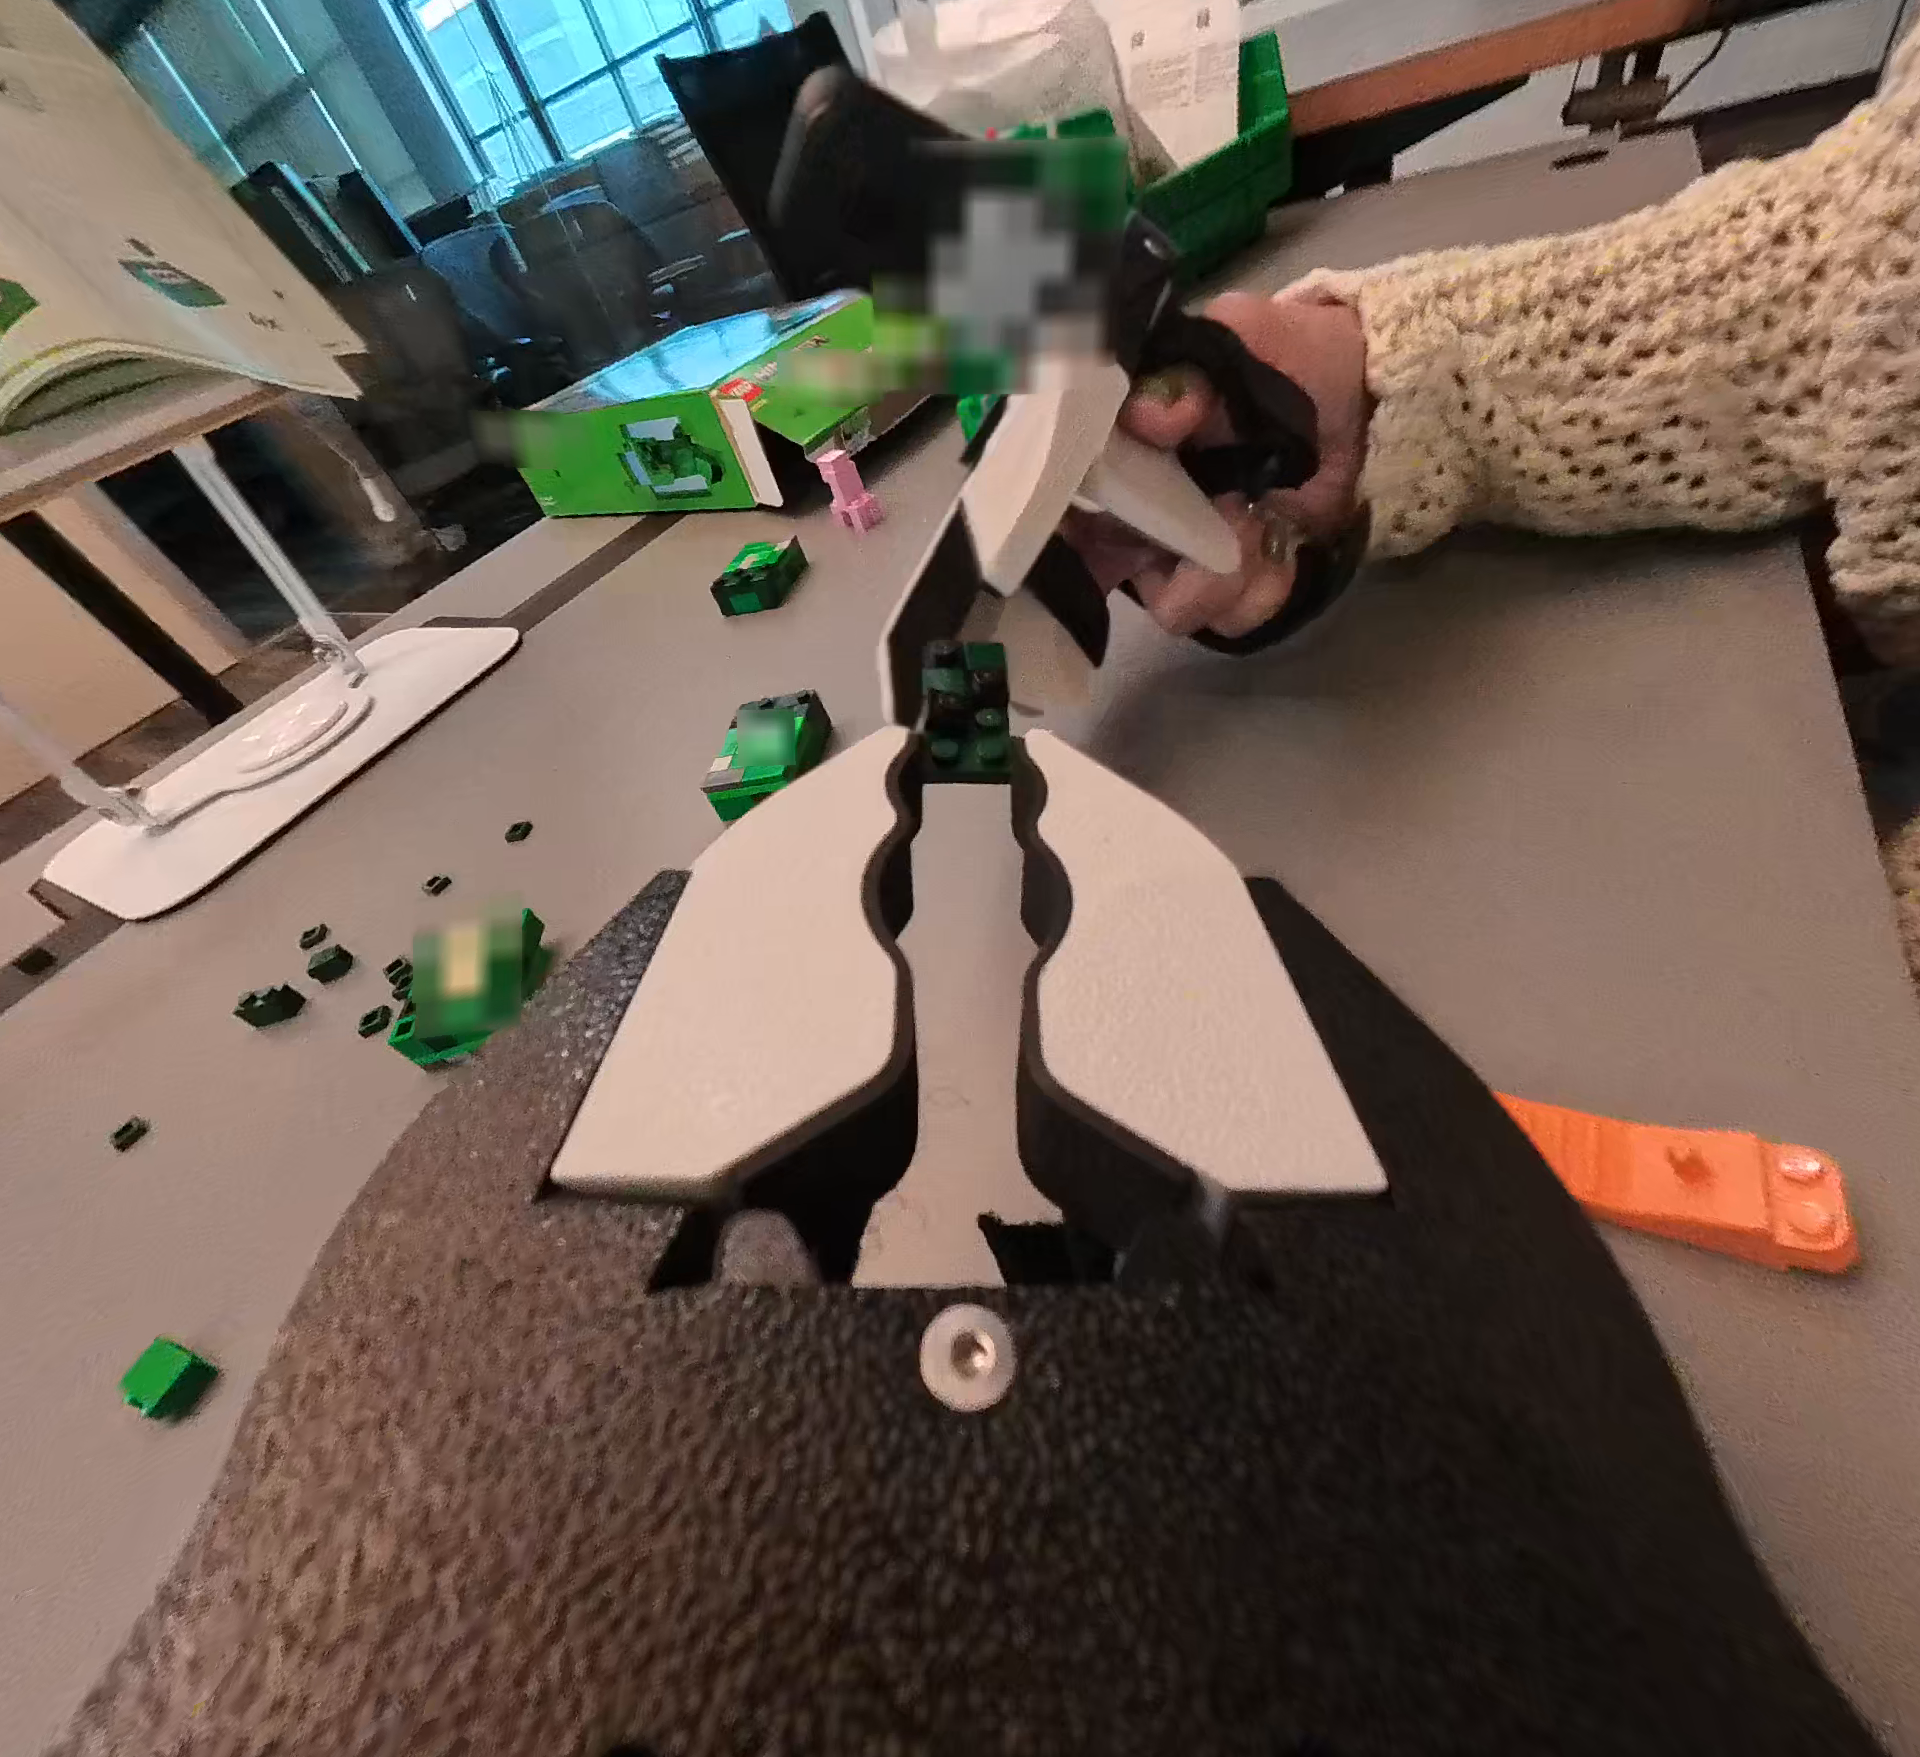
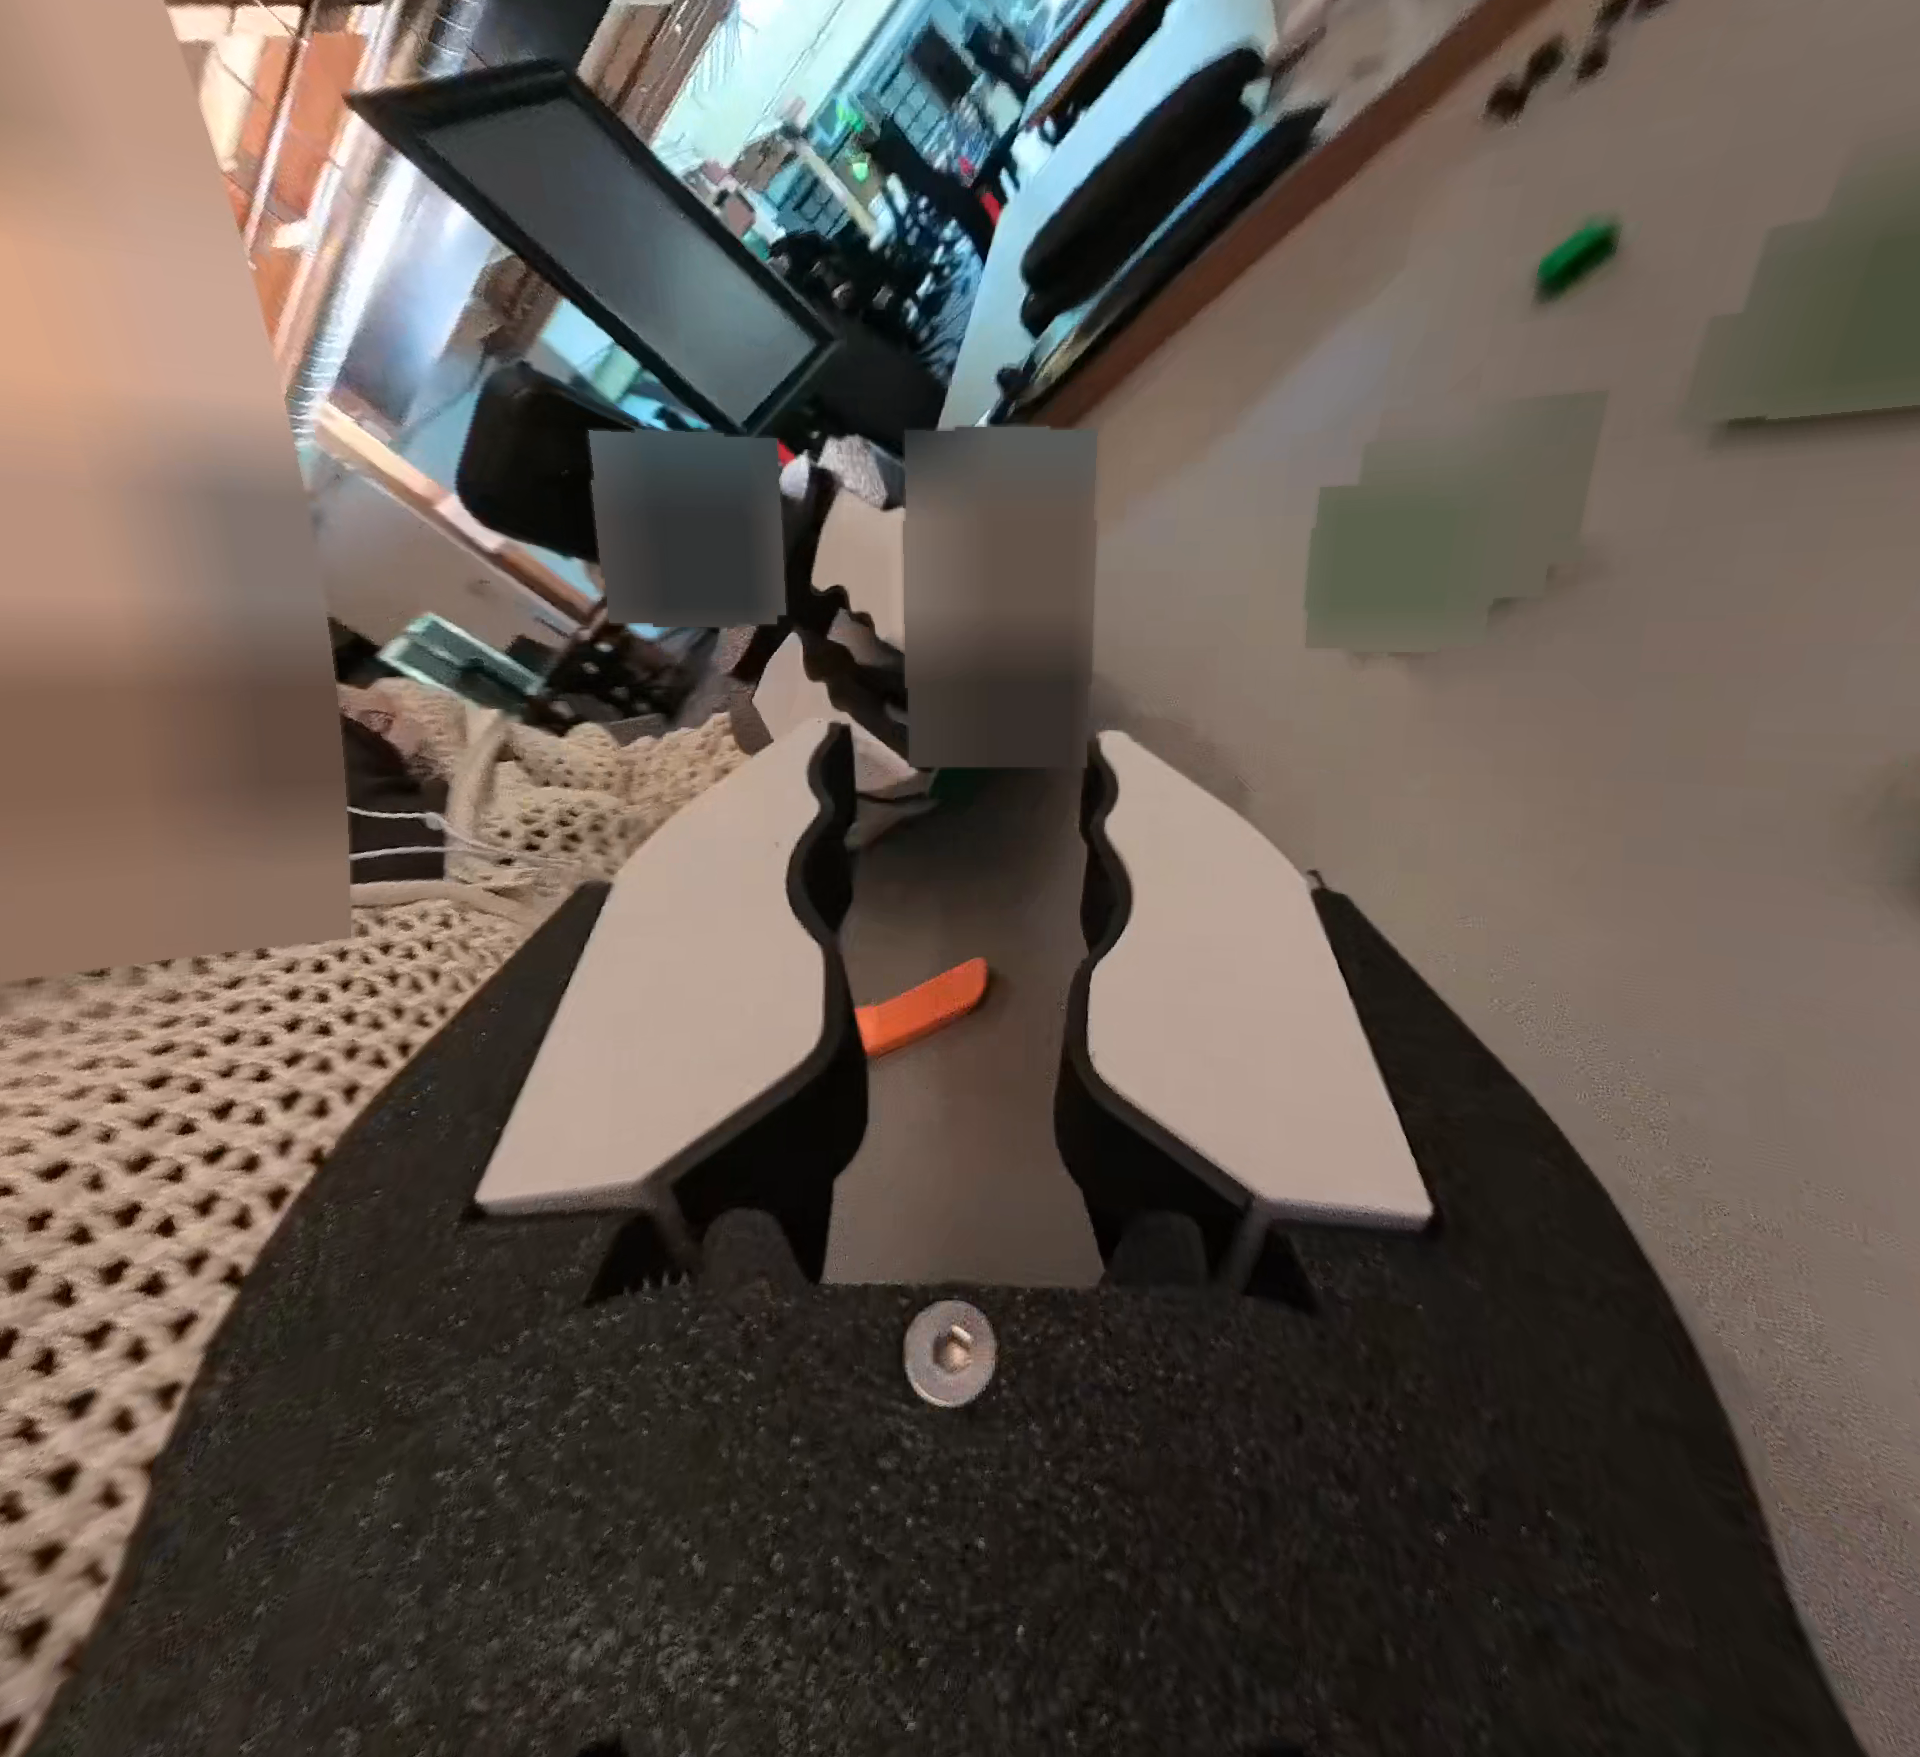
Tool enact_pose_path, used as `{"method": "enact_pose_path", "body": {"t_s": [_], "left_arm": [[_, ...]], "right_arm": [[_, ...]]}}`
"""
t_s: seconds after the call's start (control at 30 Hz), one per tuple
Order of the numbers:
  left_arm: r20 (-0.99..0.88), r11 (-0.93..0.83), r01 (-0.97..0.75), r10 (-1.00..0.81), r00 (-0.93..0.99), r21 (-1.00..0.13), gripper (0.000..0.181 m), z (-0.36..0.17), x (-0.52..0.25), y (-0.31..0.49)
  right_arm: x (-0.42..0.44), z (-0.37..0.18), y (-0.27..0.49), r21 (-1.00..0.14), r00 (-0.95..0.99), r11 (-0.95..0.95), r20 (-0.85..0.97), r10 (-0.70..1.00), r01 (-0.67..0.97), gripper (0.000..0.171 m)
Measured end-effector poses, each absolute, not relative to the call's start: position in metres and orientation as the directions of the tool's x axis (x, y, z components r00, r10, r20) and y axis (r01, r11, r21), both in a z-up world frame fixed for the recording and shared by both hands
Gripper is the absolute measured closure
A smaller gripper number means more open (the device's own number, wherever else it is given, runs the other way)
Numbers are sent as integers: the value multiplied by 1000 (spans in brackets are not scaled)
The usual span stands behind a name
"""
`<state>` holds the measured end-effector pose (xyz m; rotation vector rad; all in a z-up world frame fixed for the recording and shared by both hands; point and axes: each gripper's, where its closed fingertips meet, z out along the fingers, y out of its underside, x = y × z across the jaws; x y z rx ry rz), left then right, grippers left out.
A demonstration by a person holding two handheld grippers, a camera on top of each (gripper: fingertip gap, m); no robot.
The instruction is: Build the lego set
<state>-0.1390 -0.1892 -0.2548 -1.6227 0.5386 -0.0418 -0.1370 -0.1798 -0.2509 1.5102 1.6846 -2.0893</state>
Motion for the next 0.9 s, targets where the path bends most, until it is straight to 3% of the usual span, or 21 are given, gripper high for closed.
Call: {"method": "enact_pose_path", "body": {"t_s": [0.33,0.53,0.63,0.7,0.77,0.9], "left_arm": [[-413,-35,-458,-375,830,-888,166,-265,-128,-189],[-444,-23,-486,-368,817,-874,166,-264,-126,-190],[-428,0,-458,-357,830,-889,166,-260,-126,-191],[-392,1,-419,-353,849,-908,162,-257,-129,-191],[-354,6,-378,-362,862,-926,159,-254,-131,-192],[-333,20,-351,-371,867,-936,159,-251,-130,-193]], "right_arm": [[-132,-261,-196,-688,-523,-351,-717,460,635,159],[-129,-261,-199,-760,-573,-267,-631,523,593,162],[-127,-257,-199,-860,-652,-169,-480,587,482,162],[-124,-251,-199,-942,-715,-51,-285,638,331,162],[-123,-247,-198,-975,-728,40,-135,672,218,162],[-120,-237,-198,-990,-724,103,1,690,97,162]]}}
